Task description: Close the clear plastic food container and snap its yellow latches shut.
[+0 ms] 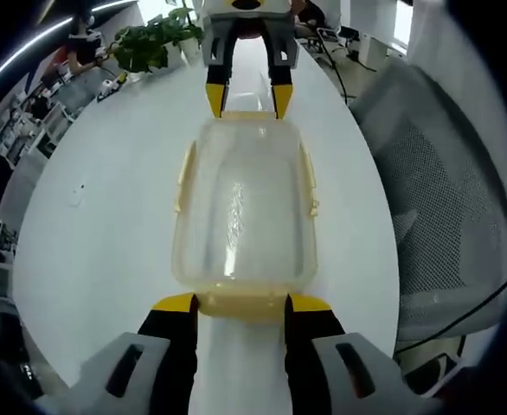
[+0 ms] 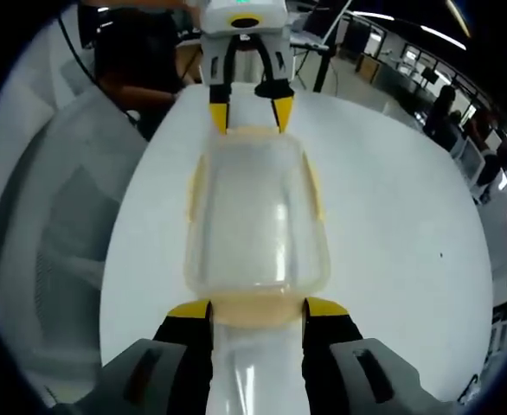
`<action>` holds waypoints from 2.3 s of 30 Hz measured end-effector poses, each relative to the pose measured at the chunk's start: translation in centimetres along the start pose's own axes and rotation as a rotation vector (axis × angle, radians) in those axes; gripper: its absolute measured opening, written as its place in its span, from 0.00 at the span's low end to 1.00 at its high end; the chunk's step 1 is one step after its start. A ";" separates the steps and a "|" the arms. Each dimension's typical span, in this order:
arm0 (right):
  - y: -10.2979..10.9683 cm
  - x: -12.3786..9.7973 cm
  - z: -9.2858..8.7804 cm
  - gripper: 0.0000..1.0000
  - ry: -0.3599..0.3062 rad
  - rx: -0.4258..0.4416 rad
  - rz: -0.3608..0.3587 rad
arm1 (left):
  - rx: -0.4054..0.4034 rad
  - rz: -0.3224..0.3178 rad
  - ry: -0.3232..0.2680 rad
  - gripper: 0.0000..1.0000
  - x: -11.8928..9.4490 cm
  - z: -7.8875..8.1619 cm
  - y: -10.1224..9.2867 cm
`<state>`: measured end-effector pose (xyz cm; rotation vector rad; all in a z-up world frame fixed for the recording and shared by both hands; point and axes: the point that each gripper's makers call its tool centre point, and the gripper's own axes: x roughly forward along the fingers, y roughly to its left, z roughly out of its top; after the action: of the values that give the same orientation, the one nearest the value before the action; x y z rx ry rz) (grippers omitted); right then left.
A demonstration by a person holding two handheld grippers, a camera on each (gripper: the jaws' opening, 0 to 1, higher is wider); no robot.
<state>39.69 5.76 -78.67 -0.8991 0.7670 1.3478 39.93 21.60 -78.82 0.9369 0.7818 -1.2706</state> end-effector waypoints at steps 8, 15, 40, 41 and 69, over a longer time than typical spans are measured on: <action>0.2 -1.0 -0.5 0.38 0.004 -0.011 -0.001 | -0.007 0.005 0.000 0.38 -0.4 1.1 -0.4; 0.2 -1.9 -1.0 0.38 0.009 -0.029 -0.003 | -0.013 0.013 0.001 0.38 -0.6 2.1 -0.5; 0.5 -4.1 -3.7 0.38 0.012 -0.044 0.011 | -0.035 0.019 -0.004 0.38 0.3 5.5 -1.3; 0.4 -4.3 -4.0 0.38 0.013 -0.045 0.012 | -0.037 0.020 -0.005 0.38 0.4 5.8 -1.3; -1.0 -6.7 -9.4 0.38 0.022 -0.062 0.037 | -0.073 0.020 -0.001 0.38 3.1 11.1 -0.7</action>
<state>40.51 -5.72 -77.09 -0.9536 0.7656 1.4031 39.45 10.22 -76.90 0.8829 0.8110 -1.2174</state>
